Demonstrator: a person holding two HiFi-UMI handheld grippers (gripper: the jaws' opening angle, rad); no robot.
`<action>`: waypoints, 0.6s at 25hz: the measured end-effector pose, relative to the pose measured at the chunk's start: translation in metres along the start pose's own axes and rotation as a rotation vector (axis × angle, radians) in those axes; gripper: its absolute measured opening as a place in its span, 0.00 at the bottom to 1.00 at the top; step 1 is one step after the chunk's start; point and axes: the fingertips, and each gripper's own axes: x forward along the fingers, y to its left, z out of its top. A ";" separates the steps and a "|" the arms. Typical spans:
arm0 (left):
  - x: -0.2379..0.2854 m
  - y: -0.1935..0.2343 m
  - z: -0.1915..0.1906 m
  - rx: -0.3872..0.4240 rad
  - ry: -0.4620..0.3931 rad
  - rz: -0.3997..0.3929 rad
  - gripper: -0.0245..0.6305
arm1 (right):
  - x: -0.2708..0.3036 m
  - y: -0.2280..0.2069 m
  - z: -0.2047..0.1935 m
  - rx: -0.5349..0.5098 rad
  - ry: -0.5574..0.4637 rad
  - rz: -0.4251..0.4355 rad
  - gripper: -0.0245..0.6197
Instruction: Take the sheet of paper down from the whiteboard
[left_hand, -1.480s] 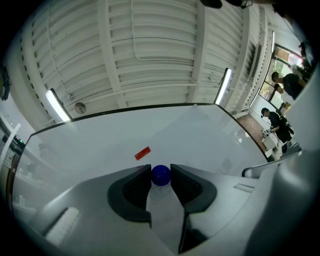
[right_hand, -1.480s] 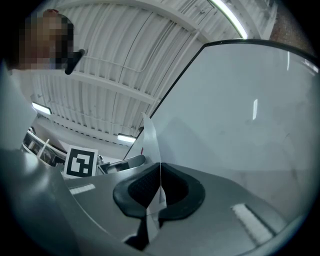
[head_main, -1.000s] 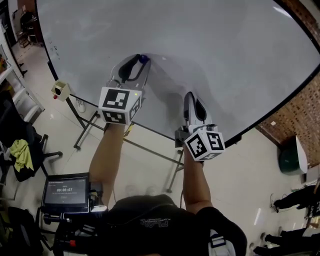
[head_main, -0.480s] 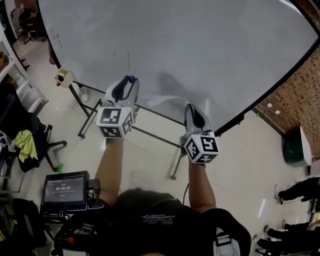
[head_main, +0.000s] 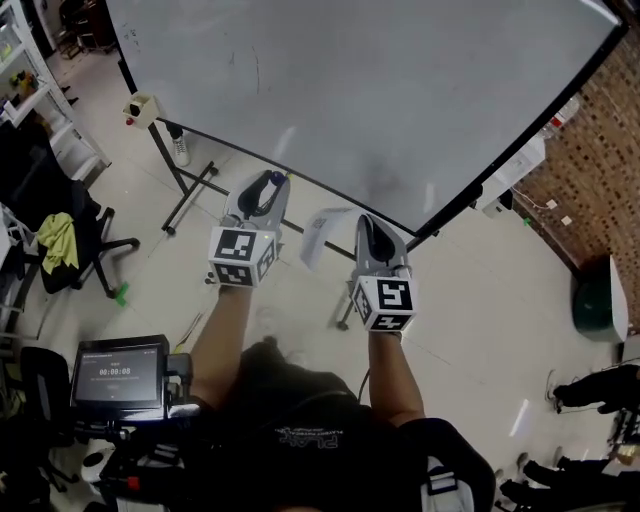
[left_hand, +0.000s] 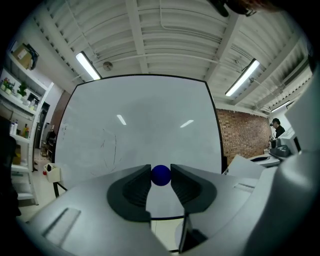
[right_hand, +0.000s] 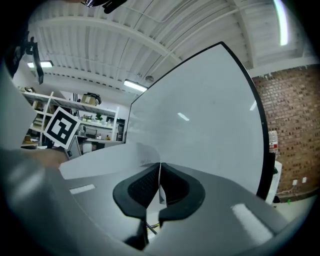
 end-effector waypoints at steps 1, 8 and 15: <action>-0.004 -0.004 -0.005 0.004 0.008 0.004 0.22 | -0.003 0.001 -0.002 -0.003 -0.001 0.005 0.06; -0.021 0.011 -0.020 0.025 0.023 0.060 0.22 | 0.006 0.012 0.004 0.000 -0.044 0.035 0.06; -0.038 0.031 -0.002 0.043 -0.001 0.132 0.22 | 0.009 0.026 0.010 -0.020 -0.057 0.053 0.06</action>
